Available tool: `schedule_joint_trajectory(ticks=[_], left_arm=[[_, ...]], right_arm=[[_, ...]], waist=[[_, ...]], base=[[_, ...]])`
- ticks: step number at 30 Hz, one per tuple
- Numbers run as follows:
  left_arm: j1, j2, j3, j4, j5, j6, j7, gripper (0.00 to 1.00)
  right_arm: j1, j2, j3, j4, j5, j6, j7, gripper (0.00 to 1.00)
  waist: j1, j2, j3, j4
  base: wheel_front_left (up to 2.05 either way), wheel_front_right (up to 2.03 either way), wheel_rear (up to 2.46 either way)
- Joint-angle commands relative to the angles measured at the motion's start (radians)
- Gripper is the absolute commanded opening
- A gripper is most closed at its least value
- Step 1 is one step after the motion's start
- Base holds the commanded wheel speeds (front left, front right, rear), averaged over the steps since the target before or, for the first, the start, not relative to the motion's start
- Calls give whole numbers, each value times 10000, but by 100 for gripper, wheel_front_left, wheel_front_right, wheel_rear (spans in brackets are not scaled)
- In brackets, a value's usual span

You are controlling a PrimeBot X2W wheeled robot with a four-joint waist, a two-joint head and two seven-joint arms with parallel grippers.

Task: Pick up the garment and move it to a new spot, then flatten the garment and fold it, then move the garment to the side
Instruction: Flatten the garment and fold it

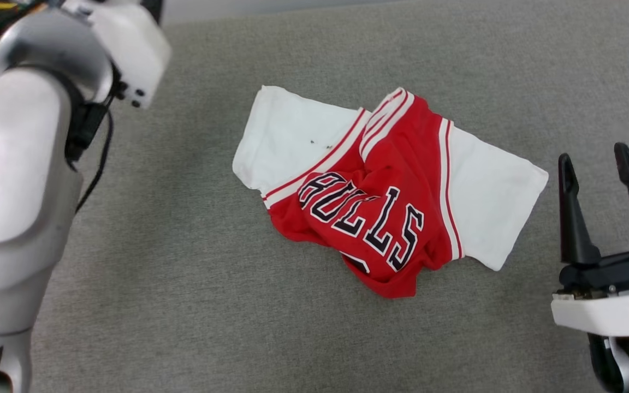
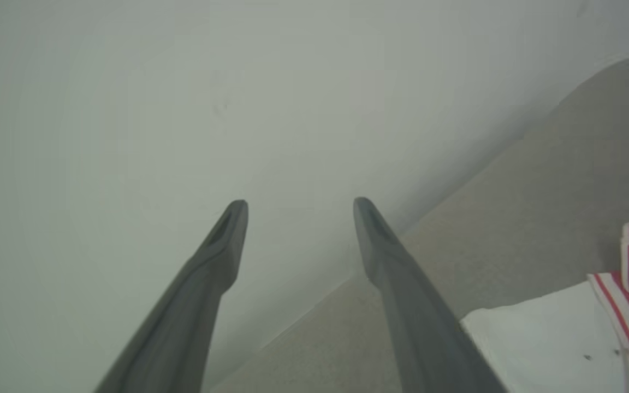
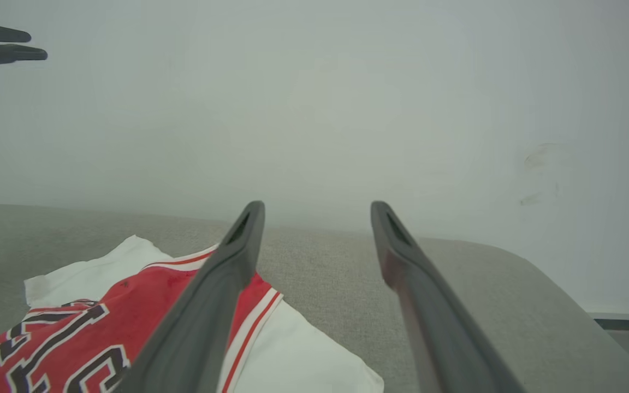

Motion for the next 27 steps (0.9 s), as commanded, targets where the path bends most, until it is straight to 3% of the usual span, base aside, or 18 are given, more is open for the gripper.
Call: schedule_joint_trajectory(ticks=[1,7,13,17,27], left_arm=[[-696,284,-805,205,-796,11,885,100],[-2493,975,-3404,641,-3370,4,4044,100],[-3729,1307,-5274,841,-5173,3,6209,100],[-4347,1518,-6352,976,-5797,2,7161,100],[-5042,1548,-8122,1187,-6870,1,8239,100]], right_arm=[[287,225,-43,-246,-115,-9,-26,100],[453,604,-52,-673,-198,-9,-44,100],[110,709,24,-657,-203,-9,-65,100],[-159,730,158,-614,-205,-9,-84,100],[-640,834,312,-575,-139,-11,-93,100]], waist=[[-1,-1,202,-149],[-1,-1,676,-411],[-1,-1,1274,-700],[-1,-1,1680,-968],[-1,-1,2481,-1372]], base=[[0,0,0],[0,0,0],[0,0,0],[0,0,0],[0,0,0]])
